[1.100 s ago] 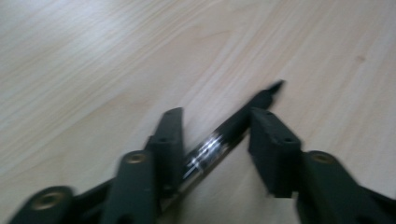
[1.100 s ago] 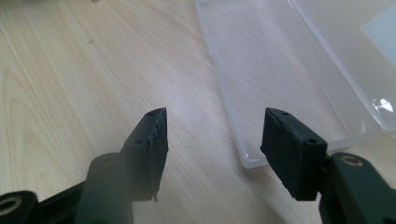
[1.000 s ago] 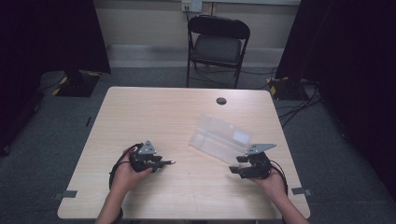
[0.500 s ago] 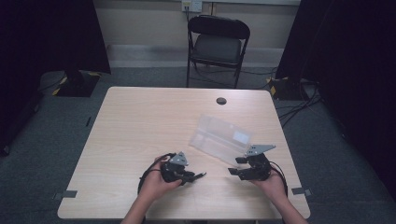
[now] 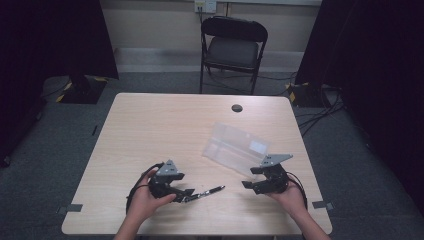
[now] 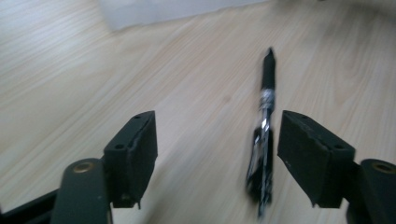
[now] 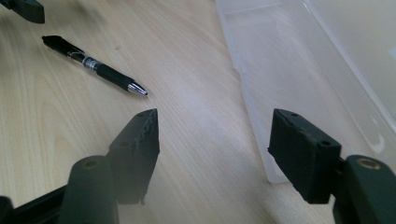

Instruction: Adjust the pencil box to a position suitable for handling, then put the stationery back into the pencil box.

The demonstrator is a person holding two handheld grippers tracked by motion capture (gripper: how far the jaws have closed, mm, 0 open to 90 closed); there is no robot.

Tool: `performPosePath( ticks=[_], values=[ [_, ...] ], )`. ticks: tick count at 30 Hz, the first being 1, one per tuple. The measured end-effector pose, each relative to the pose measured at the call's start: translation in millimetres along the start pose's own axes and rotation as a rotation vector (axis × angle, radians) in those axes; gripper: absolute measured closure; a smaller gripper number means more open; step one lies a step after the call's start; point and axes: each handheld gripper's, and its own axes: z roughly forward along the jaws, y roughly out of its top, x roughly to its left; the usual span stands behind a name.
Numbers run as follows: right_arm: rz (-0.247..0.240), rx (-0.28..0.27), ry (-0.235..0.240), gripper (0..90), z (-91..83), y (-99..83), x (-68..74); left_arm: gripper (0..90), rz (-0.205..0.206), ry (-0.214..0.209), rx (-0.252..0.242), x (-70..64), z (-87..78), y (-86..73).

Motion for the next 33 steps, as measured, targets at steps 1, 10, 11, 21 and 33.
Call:
performPosePath(
  ticks=[1,10,11,21,33],
  values=[
    [0.000,0.000,0.000,31.7,0.0,0.0,0.0,27.2,0.000,0.000,0.000,0.0,0.0,0.0],
    [-0.036,0.004,0.017,28.9,4.6,9.6,9.7,20.9,-0.007,0.129,0.015,21.3,-28.4,-31.8],
    [-0.038,0.007,0.017,28.8,4.9,10.2,11.1,20.9,0.001,0.138,0.022,23.3,-30.0,-33.5],
    [-0.065,0.008,0.048,28.7,8.0,14.2,18.1,16.5,0.011,0.176,0.055,28.7,-31.1,-52.7],
    [-0.107,0.017,0.087,28.9,25.3,25.3,33.9,15.1,0.014,0.175,0.024,30.5,-32.0,-57.6]
  ],
)
